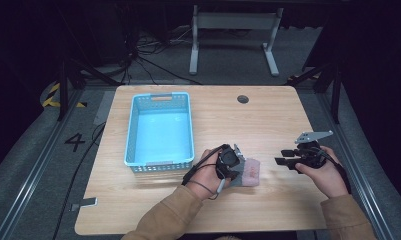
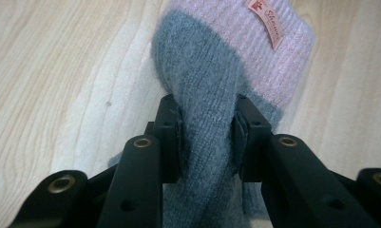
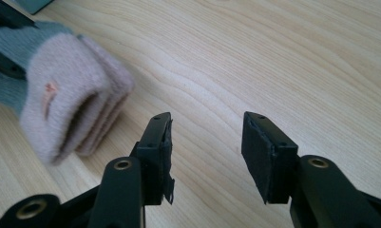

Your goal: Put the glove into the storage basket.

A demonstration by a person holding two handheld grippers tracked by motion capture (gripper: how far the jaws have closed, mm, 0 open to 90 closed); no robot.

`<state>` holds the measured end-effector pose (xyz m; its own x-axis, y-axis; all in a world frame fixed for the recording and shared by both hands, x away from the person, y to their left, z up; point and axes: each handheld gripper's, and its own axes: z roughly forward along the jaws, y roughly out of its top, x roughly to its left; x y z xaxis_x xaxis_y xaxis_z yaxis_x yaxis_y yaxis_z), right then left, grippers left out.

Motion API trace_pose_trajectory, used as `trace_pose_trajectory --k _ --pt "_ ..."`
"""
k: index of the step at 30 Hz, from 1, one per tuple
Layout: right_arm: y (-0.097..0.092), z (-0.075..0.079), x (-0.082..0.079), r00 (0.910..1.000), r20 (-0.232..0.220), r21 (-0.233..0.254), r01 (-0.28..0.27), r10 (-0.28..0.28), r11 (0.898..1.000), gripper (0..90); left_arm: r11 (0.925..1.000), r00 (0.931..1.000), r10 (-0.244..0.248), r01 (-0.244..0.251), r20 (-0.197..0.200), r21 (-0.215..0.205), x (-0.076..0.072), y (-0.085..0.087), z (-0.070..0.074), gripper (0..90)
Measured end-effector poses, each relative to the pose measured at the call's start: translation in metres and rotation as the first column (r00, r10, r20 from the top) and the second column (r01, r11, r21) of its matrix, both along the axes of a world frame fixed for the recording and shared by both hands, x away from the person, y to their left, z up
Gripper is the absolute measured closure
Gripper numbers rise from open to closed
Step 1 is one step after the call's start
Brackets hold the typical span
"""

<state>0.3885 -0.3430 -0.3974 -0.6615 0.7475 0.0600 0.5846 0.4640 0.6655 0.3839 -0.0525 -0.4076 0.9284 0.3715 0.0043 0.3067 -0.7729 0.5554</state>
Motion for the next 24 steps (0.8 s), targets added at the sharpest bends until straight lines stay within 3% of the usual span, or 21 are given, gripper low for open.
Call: trace_pose_trajectory --k 14,24 --pt "0.007 0.002 0.015 0.9995 0.003 -0.004 -0.032 0.032 0.999 54.7 0.9986 0.9997 0.023 -0.024 -0.011 -0.047 -0.005 0.028 0.031 68.2" --pt "0.014 -0.005 0.028 0.9979 -0.021 -0.027 -0.063 0.062 0.998 56.5 0.9958 0.9981 0.059 -0.058 0.015 -0.071 -0.003 0.049 0.053 68.0"
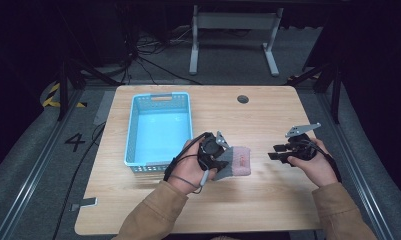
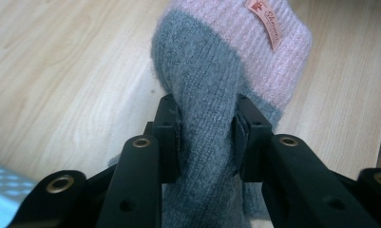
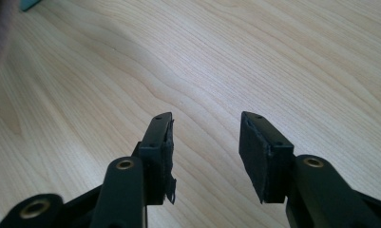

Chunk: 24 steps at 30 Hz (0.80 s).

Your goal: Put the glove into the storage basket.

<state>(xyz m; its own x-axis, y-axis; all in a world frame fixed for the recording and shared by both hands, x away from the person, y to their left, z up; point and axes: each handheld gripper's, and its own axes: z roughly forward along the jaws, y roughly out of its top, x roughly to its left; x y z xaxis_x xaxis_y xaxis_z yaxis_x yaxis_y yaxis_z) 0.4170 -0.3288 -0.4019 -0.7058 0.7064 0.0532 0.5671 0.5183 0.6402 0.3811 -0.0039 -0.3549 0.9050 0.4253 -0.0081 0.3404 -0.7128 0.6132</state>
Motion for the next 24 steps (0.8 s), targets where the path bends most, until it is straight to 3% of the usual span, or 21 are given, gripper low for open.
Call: trace_pose_trajectory --k 7,13,24 --pt "0.002 0.0 0.006 0.9997 0.002 -0.035 -0.025 0.025 0.999 58.1 0.9992 0.9994 0.032 -0.032 0.01 -0.026 0.004 0.02 0.012 68.0" --pt "0.004 0.0 0.012 0.9996 -0.009 -0.037 -0.027 0.026 0.999 56.9 0.9971 0.9978 0.063 -0.063 0.018 -0.043 0.007 0.035 0.022 67.9" --pt "0.005 -0.003 0.016 0.9994 -0.015 -0.046 -0.031 0.03 0.998 55.5 0.9912 0.9916 0.126 -0.125 0.03 -0.043 0.018 0.066 0.031 67.8"
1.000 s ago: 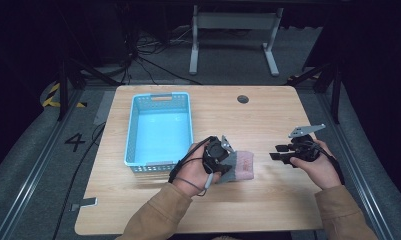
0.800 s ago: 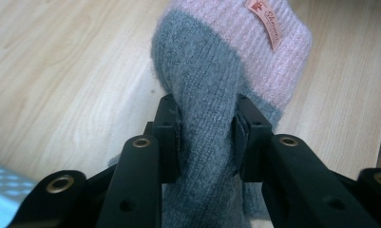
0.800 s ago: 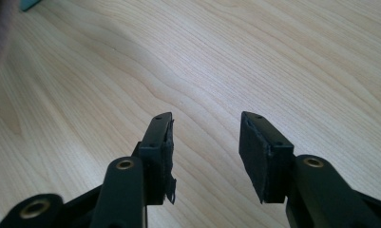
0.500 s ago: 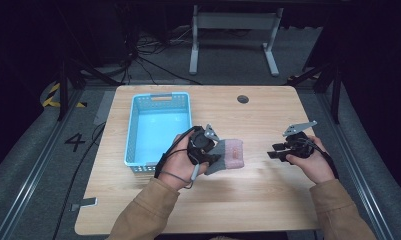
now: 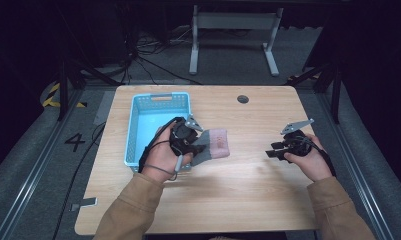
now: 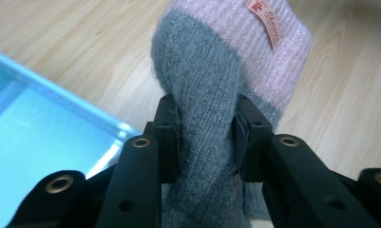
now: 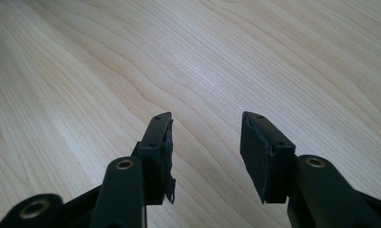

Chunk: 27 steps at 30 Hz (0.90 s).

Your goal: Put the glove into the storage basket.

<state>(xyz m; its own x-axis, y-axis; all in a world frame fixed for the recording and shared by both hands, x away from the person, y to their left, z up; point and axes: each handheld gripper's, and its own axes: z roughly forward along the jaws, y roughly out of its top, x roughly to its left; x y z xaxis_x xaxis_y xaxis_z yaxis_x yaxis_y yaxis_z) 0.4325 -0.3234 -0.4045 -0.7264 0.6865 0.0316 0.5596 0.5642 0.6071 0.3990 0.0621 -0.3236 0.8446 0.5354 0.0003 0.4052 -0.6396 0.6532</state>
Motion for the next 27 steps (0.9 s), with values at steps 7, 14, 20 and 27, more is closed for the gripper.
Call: trace_pose_trajectory --k 7,14,20,27 --pt "0.002 -0.003 -0.003 1.0 -0.006 -0.008 -0.005 0.005 1.0 55.4 0.9993 0.9992 0.038 -0.038 0.009 -0.002 0.01 0.02 0.006 67.7" --pt "0.002 -0.002 -0.006 0.9999 -0.008 0.019 -0.013 0.013 1.0 55.3 0.9973 0.9972 0.073 -0.073 0.019 0.005 0.016 0.033 0.006 67.6" --pt "0.001 -0.005 -0.008 0.9998 -0.017 0.014 -0.008 0.008 1.0 55.2 0.9951 0.9947 0.099 -0.099 0.03 0.008 0.022 0.043 0.009 67.6" --pt "0.0 -0.005 -0.011 0.9998 -0.019 0.036 -0.01 0.011 0.999 55.2 0.9935 0.9929 0.113 -0.113 0.036 0.009 0.032 0.057 0.007 67.4"
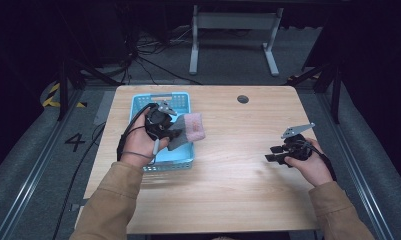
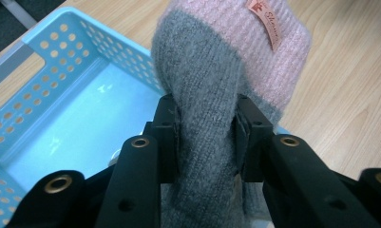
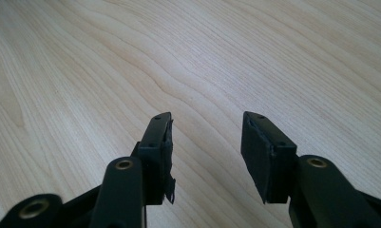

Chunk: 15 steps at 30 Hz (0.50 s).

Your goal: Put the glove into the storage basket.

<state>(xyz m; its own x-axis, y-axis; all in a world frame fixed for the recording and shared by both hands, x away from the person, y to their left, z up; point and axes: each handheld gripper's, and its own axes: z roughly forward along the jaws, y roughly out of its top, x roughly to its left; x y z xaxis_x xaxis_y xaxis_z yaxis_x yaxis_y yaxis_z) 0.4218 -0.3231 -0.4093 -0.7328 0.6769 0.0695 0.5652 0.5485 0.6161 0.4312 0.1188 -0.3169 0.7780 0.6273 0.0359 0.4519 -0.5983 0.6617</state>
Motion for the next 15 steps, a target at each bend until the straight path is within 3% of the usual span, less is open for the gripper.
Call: trace_pose_trajectory --k 10,15 --pt "-0.002 -0.002 -0.005 0.9999 -0.009 0.005 0.011 -0.011 1.0 55.1 0.9991 0.9981 0.039 -0.04 -0.047 -0.011 0.023 0.024 -0.007 67.4" --pt "-0.003 -0.003 -0.006 0.9999 -0.007 0.001 0.012 -0.012 1.0 54.7 0.9986 0.9963 0.054 -0.053 -0.067 0.006 0.034 0.031 -0.014 67.3"
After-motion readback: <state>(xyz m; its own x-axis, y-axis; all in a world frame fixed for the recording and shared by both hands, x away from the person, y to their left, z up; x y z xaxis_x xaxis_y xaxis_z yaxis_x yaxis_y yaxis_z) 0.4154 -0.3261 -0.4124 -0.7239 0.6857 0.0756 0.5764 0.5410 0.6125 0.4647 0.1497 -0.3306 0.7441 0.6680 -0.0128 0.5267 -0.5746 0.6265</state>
